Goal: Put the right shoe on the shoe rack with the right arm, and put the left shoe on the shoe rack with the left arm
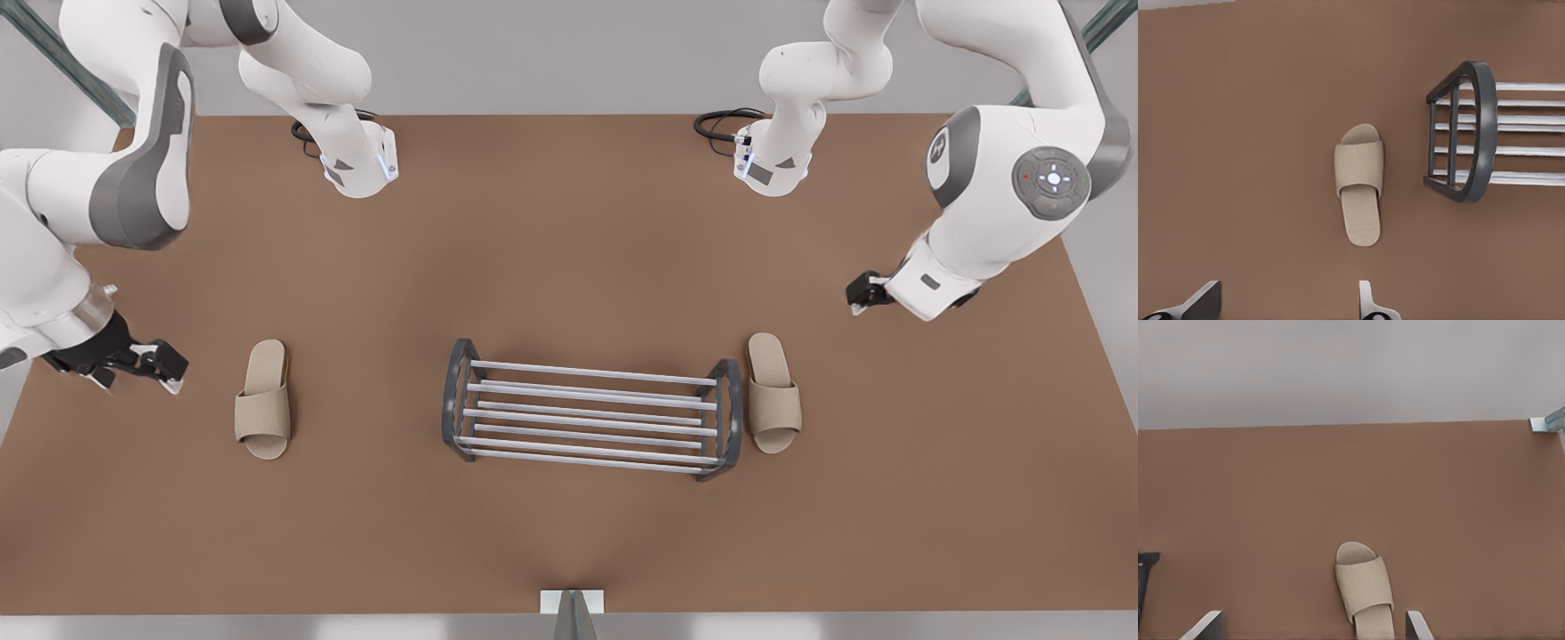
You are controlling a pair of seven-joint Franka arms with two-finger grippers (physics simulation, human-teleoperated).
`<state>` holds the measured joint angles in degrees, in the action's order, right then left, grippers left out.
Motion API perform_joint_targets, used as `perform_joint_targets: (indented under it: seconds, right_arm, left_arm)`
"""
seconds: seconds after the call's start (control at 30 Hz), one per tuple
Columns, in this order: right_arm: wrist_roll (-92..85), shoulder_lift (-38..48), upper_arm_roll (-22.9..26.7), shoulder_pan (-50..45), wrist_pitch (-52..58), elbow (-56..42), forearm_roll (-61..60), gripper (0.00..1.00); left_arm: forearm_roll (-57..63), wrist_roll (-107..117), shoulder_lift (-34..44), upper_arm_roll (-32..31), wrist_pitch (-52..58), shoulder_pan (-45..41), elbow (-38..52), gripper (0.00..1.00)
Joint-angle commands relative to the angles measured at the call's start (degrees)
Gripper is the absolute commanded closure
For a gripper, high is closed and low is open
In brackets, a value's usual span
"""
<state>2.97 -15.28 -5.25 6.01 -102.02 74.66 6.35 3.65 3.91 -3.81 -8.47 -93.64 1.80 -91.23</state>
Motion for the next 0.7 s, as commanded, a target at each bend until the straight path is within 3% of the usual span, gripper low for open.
perform_joint_targets:
  seconds: [0.0,0.1,0.13,0.17,0.2,0.23,0.27,0.33,0.37,0.47,0.5,0.6,0.67]
  right_arm:
    - [1.33,0.26,-0.02,-0.3,4.89,-0.04,-0.54,0.0]
    - [1.34,-0.27,-1.43,-0.92,6.57,0.48,-0.63,0.0]
    - [1.34,-0.54,-2.66,-0.83,6.65,0.57,-1.6,0.0]
    - [1.25,-0.97,-2.83,-0.92,5.96,0.75,-2.39,0.0]
    - [1.25,-1.07,-3.28,-0.74,4.9,0.75,-2.39,0.0]
    - [1.16,0.42,-3.28,0.05,4.11,2.32,-2.39,0.0]
    - [1.16,3.33,-3.28,0.14,-3.27,8.65,-2.39,0.0]
    - [1.33,3.16,-3.45,0.31,-7.75,11.47,-2.48,0.0]
    - [1.16,1.49,-3.63,2.59,-8.81,10.68,-8.35,0.0]
    - [-5.34,-1.77,-3.36,6.64,-9.34,8.48,-11.36,0.0]
    - [-5.61,-0.54,-3.36,8.31,-12.68,11.11,-10.57,0.0]
    - [-5.96,7.01,-3.36,8.58,-32.07,29.28,-6.7,0.0]
    - [-2.45,15.72,-4.07,7.96,-66.26,55.31,-6.79,0.0]
  left_arm:
    - [0.48,1.46,0.12,-0.06,-5.59,-0.75,-0.36,0.0]
    - [0.4,1.46,-1.46,-0.15,-5.06,-1.1,2.19,0.0]
    - [0.05,0.31,-0.94,-0.24,-1.1,-0.66,-0.08,0.0]
    - [-0.22,0.31,0.63,-0.32,-6.7,-0.57,-5.25,0.0]
    - [-0.13,1.19,5.82,-1.64,-24.1,-0.66,-20.28,0.0]
    - [-0.04,2.06,8.54,-1.64,-35.68,-0.66,-28.88,0.0]
    - [0.75,11.98,10.04,-5.59,-50.05,-0.57,-37.88,0.01]
    - [9.35,25.35,10.22,-8.14,-57.53,-0.57,-41.93,0.01]
    - [15.68,32.2,9.35,-8.23,-60.25,-0.57,-42.72,0.01]
    - [25.36,34.85,-0.49,-8.15,-87.99,5.66,-47.55,0.01]
    - [30.62,34.77,-2.17,-7.97,-90.66,7.42,-48.08,0.01]
    - [40.39,34.77,-6.12,-7.97,-94.97,12.44,-48.17,0.01]
    - [40.74,34.77,-8.67,-7.97,-95.32,14.81,-48.25,0.01]
